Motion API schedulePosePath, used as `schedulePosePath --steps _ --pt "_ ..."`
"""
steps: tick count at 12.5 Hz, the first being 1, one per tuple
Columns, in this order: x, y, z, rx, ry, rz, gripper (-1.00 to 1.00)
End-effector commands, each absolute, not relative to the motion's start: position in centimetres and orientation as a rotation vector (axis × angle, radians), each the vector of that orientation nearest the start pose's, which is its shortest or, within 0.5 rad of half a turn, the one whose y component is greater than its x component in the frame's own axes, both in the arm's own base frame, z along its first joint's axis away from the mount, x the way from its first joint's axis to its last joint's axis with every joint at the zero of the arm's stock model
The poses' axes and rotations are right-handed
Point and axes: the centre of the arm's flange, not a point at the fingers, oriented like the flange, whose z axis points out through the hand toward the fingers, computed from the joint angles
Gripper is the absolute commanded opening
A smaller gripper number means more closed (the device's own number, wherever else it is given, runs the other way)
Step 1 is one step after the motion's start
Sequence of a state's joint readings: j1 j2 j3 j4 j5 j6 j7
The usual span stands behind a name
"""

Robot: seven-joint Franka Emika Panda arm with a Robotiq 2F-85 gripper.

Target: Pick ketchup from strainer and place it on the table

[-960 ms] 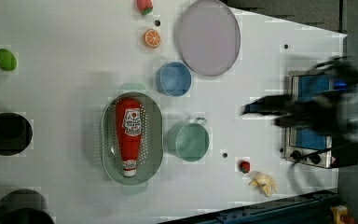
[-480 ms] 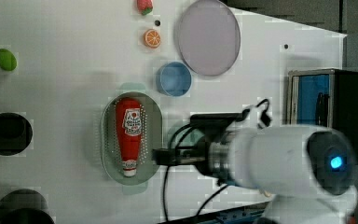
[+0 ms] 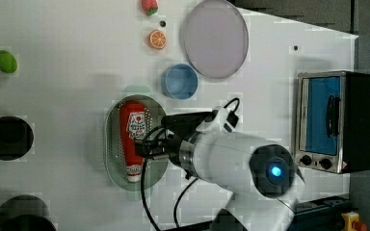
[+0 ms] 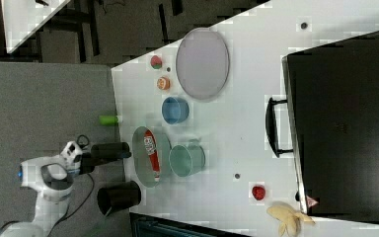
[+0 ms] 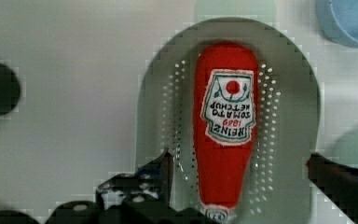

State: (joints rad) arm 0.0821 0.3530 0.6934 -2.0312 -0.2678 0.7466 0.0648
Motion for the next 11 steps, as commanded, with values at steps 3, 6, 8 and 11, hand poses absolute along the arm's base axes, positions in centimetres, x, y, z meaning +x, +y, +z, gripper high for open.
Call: schedulePosePath --steps 3,6,8,11 --pt "44.1 39.8 23.0 -3.084 -0.006 0.062 1.00" --pt "43.7 40.1 19.4 -3.065 0.017 0.068 1.00" --pt "43.6 40.3 17.6 -3.056 0.048 0.080 1.00" --pt "44.0 40.5 16.5 -3.066 0.018 0.066 0.68"
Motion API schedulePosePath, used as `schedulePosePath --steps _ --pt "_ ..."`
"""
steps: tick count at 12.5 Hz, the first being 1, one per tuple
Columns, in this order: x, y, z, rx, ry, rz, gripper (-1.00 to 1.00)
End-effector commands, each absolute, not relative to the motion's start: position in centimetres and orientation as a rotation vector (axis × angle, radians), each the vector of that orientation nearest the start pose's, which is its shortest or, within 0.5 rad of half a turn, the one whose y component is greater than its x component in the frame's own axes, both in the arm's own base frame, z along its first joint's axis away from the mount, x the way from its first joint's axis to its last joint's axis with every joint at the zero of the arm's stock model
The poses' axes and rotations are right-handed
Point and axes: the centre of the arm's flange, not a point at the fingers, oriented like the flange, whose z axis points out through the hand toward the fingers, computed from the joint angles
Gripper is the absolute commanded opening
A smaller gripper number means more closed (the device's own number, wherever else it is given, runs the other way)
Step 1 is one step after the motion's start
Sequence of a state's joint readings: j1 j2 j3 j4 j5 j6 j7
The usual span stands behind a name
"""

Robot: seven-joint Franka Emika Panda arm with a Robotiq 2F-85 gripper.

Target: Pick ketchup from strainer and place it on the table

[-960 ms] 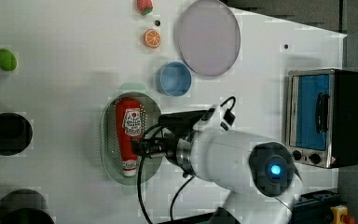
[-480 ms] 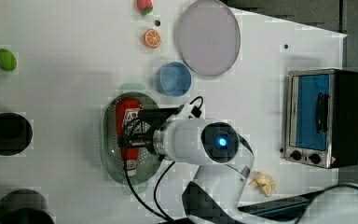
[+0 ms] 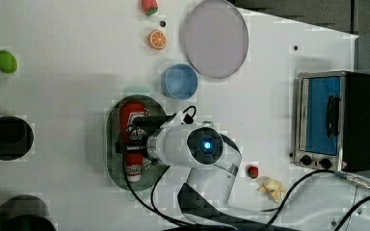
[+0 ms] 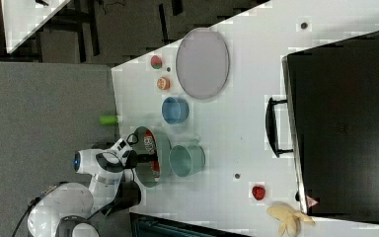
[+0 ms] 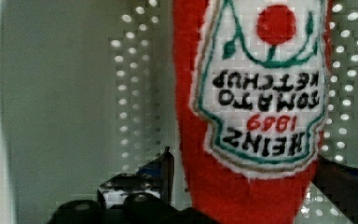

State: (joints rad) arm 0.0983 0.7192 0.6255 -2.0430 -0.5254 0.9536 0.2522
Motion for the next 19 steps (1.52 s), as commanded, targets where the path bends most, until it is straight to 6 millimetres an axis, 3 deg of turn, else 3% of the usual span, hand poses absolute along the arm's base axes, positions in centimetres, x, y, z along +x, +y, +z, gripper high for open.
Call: schedulePosePath --steps 1,2,5,8,11,13,16,19 --pt "44.1 40.4 16.6 -3.067 0.018 0.061 0.43" --pt "44.2 40.4 16.8 -3.066 0.019 0.055 0.21" --pt "44.4 40.1 18.9 -3.096 0.012 0.017 0.21" --pt "44.7 40.5 25.2 -3.094 0.060 -0.063 0.21" --pt "44.9 40.6 32.6 -3.028 0.251 -0.057 0.21" --pt "44.9 39.9 35.9 -3.059 0.289 -0.040 0.21" --pt "47.4 35.8 38.8 -3.148 0.263 -0.043 0.21" --pt "52.1 29.1 39.9 -3.158 0.308 -0.071 0.21"
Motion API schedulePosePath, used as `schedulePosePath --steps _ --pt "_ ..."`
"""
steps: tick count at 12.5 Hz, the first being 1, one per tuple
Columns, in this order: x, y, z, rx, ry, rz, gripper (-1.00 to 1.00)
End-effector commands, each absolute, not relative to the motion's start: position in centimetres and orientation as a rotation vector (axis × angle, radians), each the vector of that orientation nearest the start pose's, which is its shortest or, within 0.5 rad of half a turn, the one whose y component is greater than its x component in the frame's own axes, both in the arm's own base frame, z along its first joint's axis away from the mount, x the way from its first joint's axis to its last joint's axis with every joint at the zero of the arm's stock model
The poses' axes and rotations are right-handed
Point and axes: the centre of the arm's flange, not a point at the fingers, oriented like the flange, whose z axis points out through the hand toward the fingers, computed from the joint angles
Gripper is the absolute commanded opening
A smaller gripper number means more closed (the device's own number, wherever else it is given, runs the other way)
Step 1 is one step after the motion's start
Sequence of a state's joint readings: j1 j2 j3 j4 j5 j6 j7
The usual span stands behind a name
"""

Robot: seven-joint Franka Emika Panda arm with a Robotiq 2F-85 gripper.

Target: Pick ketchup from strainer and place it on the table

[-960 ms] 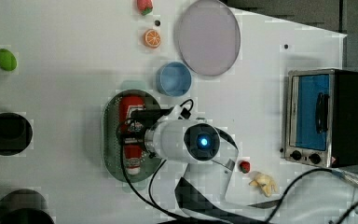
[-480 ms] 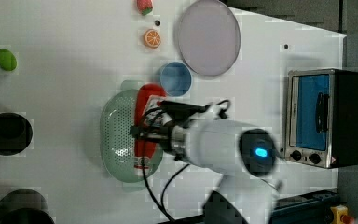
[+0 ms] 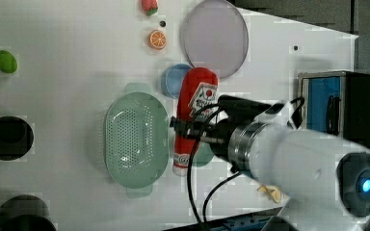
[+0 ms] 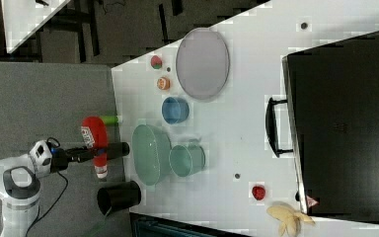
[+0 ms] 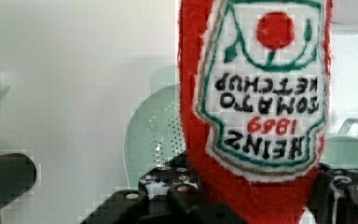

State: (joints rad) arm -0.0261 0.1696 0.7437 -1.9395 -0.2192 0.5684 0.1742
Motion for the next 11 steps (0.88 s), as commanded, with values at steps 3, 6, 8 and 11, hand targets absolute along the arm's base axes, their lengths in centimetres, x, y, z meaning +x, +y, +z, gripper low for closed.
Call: schedulePosePath --steps 3,6,8,11 --pt "56.5 20.9 40.0 -3.143 0.462 -0.106 0.21" --pt "59.2 12.9 39.8 -3.122 0.641 -0.131 0.21" --pt "59.9 8.2 39.1 -3.143 0.640 -0.112 0.21" --pt "59.8 2.7 37.9 -3.194 0.509 -0.071 0.21"
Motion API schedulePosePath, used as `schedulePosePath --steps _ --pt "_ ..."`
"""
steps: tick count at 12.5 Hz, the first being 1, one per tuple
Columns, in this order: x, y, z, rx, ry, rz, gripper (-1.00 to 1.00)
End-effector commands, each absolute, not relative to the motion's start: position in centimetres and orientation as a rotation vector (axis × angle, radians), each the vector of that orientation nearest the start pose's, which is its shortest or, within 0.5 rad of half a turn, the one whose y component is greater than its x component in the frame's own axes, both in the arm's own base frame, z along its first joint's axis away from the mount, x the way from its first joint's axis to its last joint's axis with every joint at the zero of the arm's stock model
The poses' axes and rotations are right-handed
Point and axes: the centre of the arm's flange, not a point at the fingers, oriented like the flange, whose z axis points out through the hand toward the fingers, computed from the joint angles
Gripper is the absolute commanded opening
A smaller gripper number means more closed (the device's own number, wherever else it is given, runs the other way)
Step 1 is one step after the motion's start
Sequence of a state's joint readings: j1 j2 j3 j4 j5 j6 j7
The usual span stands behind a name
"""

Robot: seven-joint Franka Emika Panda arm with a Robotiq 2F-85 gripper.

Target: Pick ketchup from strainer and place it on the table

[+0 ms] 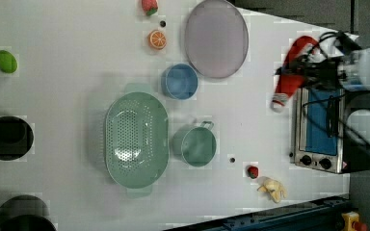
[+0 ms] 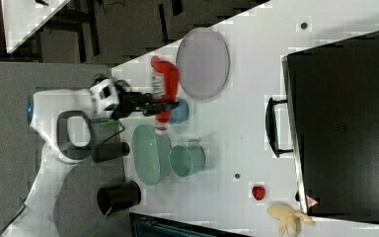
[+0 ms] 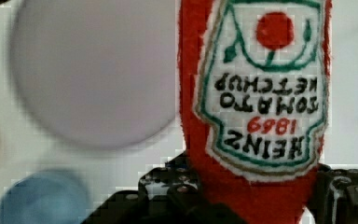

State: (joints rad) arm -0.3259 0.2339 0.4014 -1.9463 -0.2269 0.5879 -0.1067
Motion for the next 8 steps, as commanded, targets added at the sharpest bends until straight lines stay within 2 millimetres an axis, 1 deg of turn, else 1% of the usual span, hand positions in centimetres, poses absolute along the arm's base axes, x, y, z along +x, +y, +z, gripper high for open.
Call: schedulePosePath --steps 1,2,3,5,6,8 --pt "59.4 1.3 37.2 -3.203 0.480 -0.060 0.21" --pt "58.9 0.2 36.4 -3.204 0.476 -0.068 0.21" --pt "58.2 -0.5 35.4 -3.197 0.485 -0.092 0.21" --pt "56.5 -1.2 32.5 -3.180 0.491 -0.122 0.21" --pt "55.5 -1.4 30.9 -3.175 0.492 -0.109 0.21" --pt "53.5 -1.7 28.0 -3.177 0.499 -0.021 0.21"
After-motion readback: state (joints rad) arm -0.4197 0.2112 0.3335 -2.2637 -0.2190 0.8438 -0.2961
